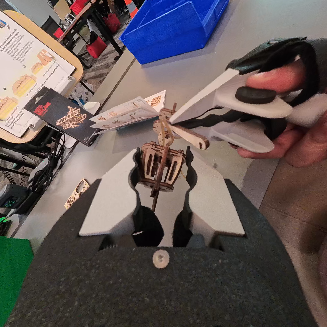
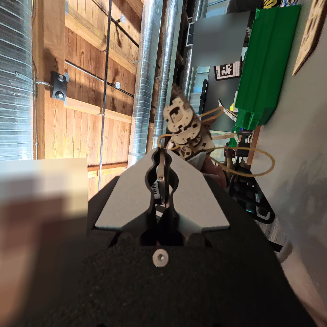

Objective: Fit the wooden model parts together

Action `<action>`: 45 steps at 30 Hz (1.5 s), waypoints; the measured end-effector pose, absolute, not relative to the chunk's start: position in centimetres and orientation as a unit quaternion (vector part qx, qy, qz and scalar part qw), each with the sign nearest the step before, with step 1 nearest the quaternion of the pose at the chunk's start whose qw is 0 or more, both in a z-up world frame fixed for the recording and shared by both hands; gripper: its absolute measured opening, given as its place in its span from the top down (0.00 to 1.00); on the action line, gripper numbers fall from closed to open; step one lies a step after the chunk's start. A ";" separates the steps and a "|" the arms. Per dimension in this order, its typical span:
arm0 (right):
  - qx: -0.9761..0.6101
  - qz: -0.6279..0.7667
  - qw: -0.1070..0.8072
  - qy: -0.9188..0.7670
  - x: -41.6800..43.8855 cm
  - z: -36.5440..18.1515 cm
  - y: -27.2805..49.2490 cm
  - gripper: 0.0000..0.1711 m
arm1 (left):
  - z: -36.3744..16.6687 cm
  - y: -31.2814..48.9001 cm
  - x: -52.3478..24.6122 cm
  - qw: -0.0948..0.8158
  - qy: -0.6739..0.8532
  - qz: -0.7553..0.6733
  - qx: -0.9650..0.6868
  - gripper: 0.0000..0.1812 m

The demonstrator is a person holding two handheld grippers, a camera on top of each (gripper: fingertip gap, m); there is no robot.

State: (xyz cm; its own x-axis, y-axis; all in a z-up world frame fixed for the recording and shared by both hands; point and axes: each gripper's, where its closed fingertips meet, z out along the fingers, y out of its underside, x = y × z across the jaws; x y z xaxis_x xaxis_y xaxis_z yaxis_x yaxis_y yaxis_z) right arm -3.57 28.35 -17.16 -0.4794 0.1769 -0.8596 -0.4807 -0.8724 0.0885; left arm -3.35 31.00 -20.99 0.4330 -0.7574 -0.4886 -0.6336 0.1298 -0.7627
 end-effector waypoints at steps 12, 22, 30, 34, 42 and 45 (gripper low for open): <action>-0.568 0.767 0.297 -0.030 -2.6 -14.9 26.9 0.98 | -20.8 30.8 -3.6 0.535 0.536 -0.058 -0.651 0.73; -0.495 0.756 0.428 -0.032 -0.8 -12.3 27.2 0.98 | -20.1 29.3 -2.1 0.506 0.495 -0.198 -0.678 0.73; -0.549 0.693 0.464 -0.055 -2.7 -14.2 27.4 0.98 | -19.5 29.1 -2.0 0.488 0.458 -0.264 -0.694 0.73; -0.562 0.665 0.488 -0.064 -2.5 -14.4 27.8 0.98 | -19.5 29.0 -2.0 0.485 0.458 -0.268 -0.695 0.73; -0.564 0.648 0.509 -0.052 -1.0 -14.1 28.6 0.98 | -19.5 28.8 -2.0 0.490 0.467 -0.259 -0.689 0.73; -0.570 0.630 0.526 -0.046 0.0 -14.1 29.1 0.98 | -19.4 28.7 -1.9 0.492 0.472 -0.253 -0.686 0.73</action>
State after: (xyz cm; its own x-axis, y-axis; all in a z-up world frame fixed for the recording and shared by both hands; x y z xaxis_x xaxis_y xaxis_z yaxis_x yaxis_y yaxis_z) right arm 0.00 29.13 -14.10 0.2030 0.7144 -0.6696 -0.6092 -0.4432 -0.6576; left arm -1.90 28.66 -19.44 0.4270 -0.8967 -0.1168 -0.3981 -0.0705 -0.9147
